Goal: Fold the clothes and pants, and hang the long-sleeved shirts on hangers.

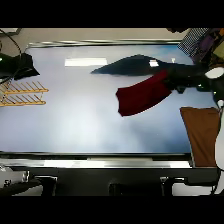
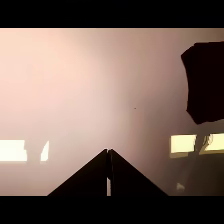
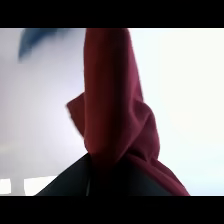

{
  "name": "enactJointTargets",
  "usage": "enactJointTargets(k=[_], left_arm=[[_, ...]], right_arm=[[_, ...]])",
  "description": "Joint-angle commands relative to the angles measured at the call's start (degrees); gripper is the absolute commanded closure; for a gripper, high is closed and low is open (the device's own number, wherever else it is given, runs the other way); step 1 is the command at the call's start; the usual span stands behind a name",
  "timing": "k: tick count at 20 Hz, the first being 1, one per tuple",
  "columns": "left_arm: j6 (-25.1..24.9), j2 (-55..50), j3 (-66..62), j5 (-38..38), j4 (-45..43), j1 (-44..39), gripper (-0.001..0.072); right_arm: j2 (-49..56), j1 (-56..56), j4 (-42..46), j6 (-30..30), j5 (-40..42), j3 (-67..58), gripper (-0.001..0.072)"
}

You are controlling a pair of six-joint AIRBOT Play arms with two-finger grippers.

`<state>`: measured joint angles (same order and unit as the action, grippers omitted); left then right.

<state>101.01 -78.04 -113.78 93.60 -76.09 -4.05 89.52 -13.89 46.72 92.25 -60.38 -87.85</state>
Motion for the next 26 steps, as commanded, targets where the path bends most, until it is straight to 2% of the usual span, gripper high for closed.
enactJointTargets(k=[1,6,11,14,16,20,26], left_arm=[[-0.59,-0.02,0.00,0.02,-0.02,0.04,0.0692],[-0.57,-0.02,0.00,0.02,-0.02,0.04,0.0692],[-0.55,-0.02,0.02,0.02,-1.09,0.04,0.0692],[-0.52,-0.33,0.00,0.02,-2.19,0.04,0.0692],[-0.52,-0.59,0.02,0.02,-2.16,0.04,0.0692],[-0.52,-0.87,0.02,0.46,-2.16,0.04,0.0692],[-0.33,-1.40,0.02,2.64,-2.16,0.02,0.0692]], right_arm=[[-0.02,-6.29,2.67,5.11,3.61,-6.01,0.0680],[0.02,-15.76,7.17,9.70,9.18,-9.07,0.0680],[-0.98,-22.38,14.23,23.45,6.73,-9.09,0.0682],[-3.54,-22.34,25.44,35.30,1.22,-9.07,0.0683],[-5.22,-22.34,29.16,39.60,-3.65,-9.07,0.0683],[-7.91,-22.34,32.98,42.91,-14.01,-9.05,0.0683],[-10.25,-22.32,45.64,43.71,-28.74,-8.59,0.0682]])
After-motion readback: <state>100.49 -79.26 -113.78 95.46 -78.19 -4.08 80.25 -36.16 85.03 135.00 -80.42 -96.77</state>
